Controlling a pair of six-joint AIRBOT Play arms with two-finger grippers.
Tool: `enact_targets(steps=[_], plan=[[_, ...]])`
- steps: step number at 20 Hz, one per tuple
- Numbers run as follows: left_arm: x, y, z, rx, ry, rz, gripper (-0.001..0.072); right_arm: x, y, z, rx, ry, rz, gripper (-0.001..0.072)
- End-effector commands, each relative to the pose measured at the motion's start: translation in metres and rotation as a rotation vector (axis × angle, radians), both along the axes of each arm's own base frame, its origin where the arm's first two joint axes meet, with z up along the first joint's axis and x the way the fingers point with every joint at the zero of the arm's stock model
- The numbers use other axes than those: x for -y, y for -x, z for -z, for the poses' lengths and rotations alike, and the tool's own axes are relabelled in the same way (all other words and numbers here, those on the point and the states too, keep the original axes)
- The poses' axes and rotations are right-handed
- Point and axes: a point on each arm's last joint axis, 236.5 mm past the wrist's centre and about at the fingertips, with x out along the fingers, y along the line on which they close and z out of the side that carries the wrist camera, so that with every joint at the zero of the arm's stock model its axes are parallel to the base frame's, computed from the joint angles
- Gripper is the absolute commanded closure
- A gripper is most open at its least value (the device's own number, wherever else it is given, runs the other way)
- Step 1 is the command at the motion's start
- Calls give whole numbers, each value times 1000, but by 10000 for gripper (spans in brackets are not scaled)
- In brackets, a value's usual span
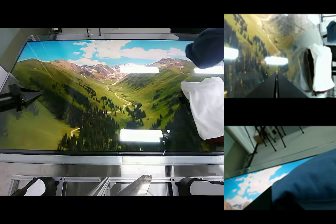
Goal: Fold the shirts.
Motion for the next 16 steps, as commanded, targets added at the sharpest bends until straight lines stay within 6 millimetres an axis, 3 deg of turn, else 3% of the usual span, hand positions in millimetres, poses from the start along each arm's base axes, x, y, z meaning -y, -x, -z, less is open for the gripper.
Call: enact_targets(steps=[1, 3, 5, 7, 9, 11, 13, 14, 16], plan=[[21, -7, 21, -51, 42, 66, 689, 36, 11, 13, -92, -35, 37, 701], [39, -6, 34, -90, 61, 123, 689, 56, 29, 33, -198, -40, 74, 701], [60, -4, 42, -114, 69, 181, 689, 69, 51, 65, -343, -12, 79, 701], [78, 0, 46, -121, 69, 235, 689, 68, 70, 98, -467, 5, 37, 700], [92, 4, 46, -122, 68, 276, 689, 69, 75, 106, -489, -24, 27, 700], [102, 8, 45, -122, 68, 303, 689, 59, 70, 94, -436, -52, -11, 700], [105, 9, 45, -119, 66, 313, 689, 43, 55, 67, -298, -76, -79, 700], [105, 7, 45, -117, 64, 306, 689, 42, 45, 53, -225, -98, -82, 700], [101, 0, 47, -106, 51, 277, 689, 58, 21, 24, -58, -122, -18, 700]])
